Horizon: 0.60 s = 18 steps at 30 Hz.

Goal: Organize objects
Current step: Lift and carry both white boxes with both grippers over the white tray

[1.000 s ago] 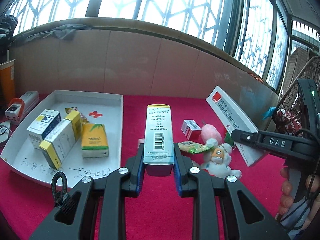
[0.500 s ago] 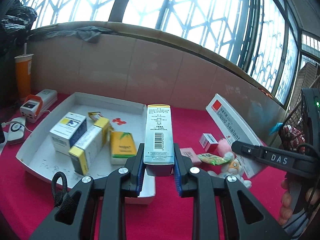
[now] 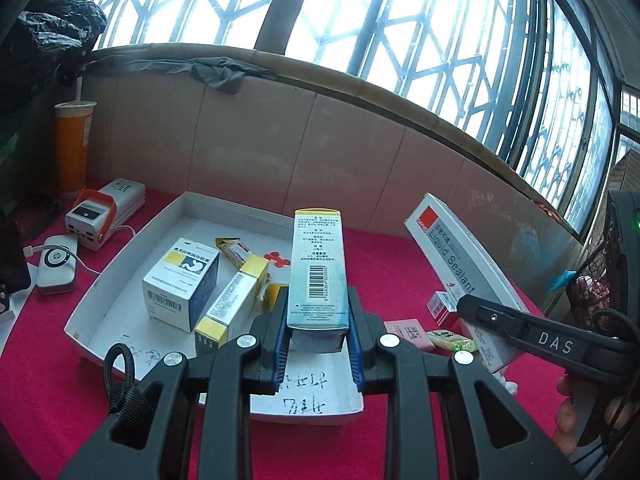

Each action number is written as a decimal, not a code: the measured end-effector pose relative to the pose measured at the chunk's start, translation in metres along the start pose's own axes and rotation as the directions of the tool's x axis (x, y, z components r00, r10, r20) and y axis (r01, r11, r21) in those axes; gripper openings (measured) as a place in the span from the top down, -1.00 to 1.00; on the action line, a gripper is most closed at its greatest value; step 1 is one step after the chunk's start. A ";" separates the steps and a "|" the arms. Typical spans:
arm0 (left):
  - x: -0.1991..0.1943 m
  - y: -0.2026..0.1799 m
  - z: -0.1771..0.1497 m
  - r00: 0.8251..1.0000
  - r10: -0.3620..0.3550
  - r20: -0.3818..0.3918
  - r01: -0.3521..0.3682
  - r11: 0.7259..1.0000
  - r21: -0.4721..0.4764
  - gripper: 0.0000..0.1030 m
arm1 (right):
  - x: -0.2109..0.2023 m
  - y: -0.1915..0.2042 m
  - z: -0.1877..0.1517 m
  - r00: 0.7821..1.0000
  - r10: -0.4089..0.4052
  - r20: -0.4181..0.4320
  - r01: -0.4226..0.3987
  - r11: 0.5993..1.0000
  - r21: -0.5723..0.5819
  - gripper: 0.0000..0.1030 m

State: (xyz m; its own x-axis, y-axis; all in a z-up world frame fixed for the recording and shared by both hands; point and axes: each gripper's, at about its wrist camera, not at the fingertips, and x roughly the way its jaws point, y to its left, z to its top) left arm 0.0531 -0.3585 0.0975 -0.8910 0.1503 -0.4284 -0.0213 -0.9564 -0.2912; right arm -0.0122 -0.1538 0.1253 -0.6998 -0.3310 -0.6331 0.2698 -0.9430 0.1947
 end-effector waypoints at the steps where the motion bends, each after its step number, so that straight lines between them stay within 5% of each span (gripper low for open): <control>1: -0.001 0.001 0.002 1.000 0.003 0.002 -0.003 1.000 0.000 0.54 | 0.001 0.003 0.001 1.000 0.003 -0.001 -0.003 1.000 -0.006 0.41; 18: 0.009 0.066 0.063 0.997 0.074 -0.003 -0.074 0.996 -0.047 0.54 | 0.033 0.047 0.023 0.997 0.058 -0.051 -0.060 0.997 -0.051 0.41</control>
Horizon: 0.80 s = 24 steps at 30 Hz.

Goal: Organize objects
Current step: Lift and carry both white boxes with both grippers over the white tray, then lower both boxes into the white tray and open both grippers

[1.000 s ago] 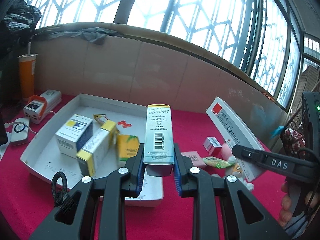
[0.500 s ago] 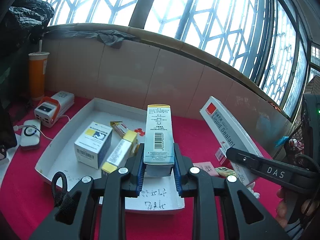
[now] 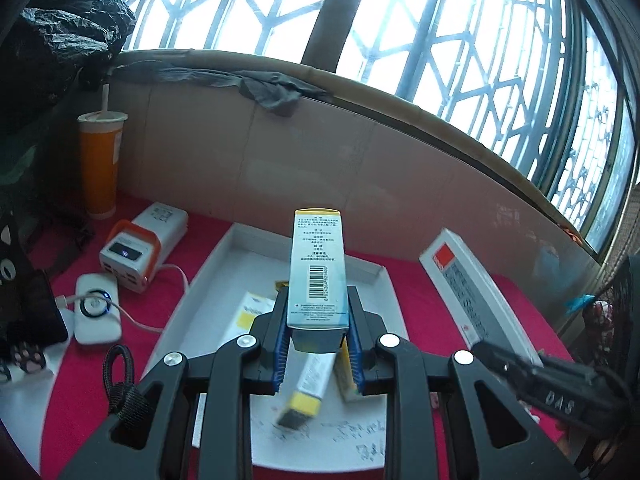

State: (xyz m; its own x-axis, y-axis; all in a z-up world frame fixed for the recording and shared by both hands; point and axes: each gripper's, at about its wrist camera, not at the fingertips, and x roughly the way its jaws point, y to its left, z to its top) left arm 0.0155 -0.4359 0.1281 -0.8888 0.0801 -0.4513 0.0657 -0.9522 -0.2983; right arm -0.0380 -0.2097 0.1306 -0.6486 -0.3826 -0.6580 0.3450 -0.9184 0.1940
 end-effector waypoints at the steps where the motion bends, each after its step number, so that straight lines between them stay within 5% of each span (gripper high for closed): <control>1: 0.004 0.002 0.005 1.000 0.000 -0.006 0.000 1.000 0.003 0.54 | 0.003 0.002 0.001 1.000 0.002 -0.004 -0.002 1.000 -0.004 0.41; 16: 0.087 0.018 0.023 0.986 0.014 -0.167 -0.010 1.000 0.024 0.54 | 0.059 0.030 0.015 0.997 -0.017 -0.076 0.015 1.000 -0.027 0.40; 24: 0.111 0.015 0.021 0.981 0.045 -0.188 -0.039 0.999 0.038 0.53 | 0.086 0.033 0.011 0.993 -0.041 -0.109 0.038 0.999 -0.028 0.40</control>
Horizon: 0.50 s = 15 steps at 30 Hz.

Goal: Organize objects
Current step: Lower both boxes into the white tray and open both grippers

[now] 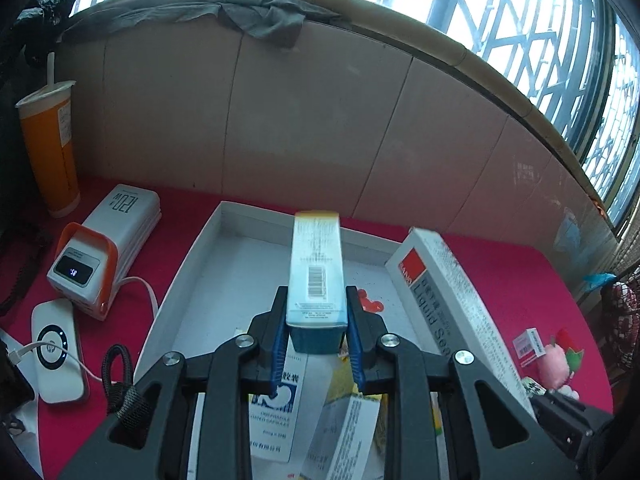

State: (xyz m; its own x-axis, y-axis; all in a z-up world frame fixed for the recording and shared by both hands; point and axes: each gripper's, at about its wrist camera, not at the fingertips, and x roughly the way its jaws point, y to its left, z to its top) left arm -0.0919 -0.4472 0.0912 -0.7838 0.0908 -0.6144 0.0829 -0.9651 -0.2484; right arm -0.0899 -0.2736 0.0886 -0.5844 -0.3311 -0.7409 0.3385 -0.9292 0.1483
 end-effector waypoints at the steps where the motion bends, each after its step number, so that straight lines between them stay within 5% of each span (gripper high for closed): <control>1: 0.000 -0.001 0.001 1.000 0.004 0.004 -0.004 1.000 0.001 0.53 | 0.002 0.000 -0.001 1.000 -0.001 -0.003 0.001 1.000 0.002 0.40; 6: -0.004 -0.002 -0.001 0.999 0.019 0.026 -0.018 1.000 -0.012 0.11 | 0.007 -0.002 -0.005 1.000 0.005 -0.015 -0.005 1.000 0.011 0.39; 9: -0.009 -0.005 -0.001 0.996 0.072 0.045 -0.072 0.997 -0.001 -0.09 | 0.007 0.002 -0.005 1.000 0.019 -0.016 -0.019 1.000 0.005 0.38; 13: -0.020 -0.009 0.000 0.984 0.150 0.096 -0.152 0.988 0.012 -0.60 | 0.004 0.008 -0.008 0.999 0.051 -0.015 -0.051 0.999 -0.002 0.33; 15: -0.027 -0.009 0.001 0.977 0.174 0.122 -0.177 0.984 0.011 -0.75 | 0.000 0.011 -0.010 0.998 0.070 -0.006 -0.070 0.998 -0.001 0.04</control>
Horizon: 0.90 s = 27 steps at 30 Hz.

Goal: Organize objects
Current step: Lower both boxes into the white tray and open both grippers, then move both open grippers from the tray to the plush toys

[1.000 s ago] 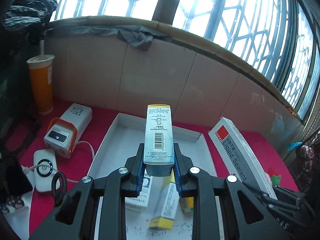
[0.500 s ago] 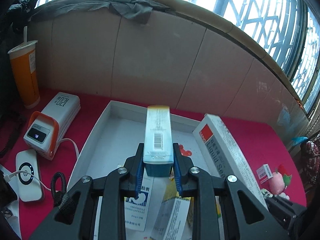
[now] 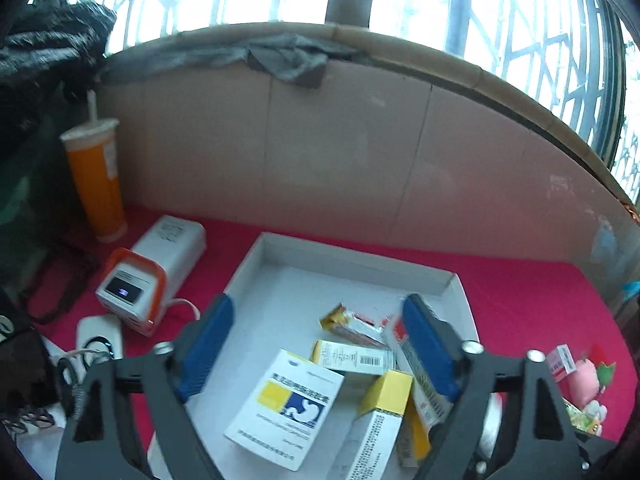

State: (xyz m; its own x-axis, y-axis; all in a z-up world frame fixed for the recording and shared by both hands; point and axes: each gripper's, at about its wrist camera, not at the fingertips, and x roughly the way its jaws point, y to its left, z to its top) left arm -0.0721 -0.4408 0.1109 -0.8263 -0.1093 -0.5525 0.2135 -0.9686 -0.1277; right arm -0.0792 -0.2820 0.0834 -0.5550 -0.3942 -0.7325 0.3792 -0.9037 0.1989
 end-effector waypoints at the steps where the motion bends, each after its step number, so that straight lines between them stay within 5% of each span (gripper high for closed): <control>1: -0.004 0.001 0.001 1.000 0.021 0.014 -0.021 1.000 0.000 -0.80 | -0.002 0.000 -0.001 1.000 0.006 0.006 -0.006 1.000 0.003 -0.06; 3: -0.008 0.002 0.001 0.999 0.039 0.024 -0.039 0.999 -0.002 -0.83 | -0.007 0.001 -0.004 1.000 0.020 0.014 -0.020 1.000 0.008 -0.26; 17: -0.026 -0.010 -0.010 0.999 0.038 0.028 -0.038 0.999 -0.002 -0.86 | -0.032 -0.004 -0.019 0.998 0.059 0.029 -0.060 0.998 0.022 -0.39; 27: -0.042 -0.017 -0.016 0.999 0.017 0.038 -0.016 1.000 -0.019 -0.86 | -0.054 -0.019 -0.027 0.996 0.015 0.092 -0.016 1.000 0.008 -0.87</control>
State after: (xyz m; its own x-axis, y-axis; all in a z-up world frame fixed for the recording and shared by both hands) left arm -0.0329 -0.4163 0.1226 -0.8416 -0.1342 -0.5232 0.2371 -0.9621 -0.1346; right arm -0.0363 -0.2394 0.1020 -0.6149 -0.4217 -0.6664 0.3823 -0.8985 0.2158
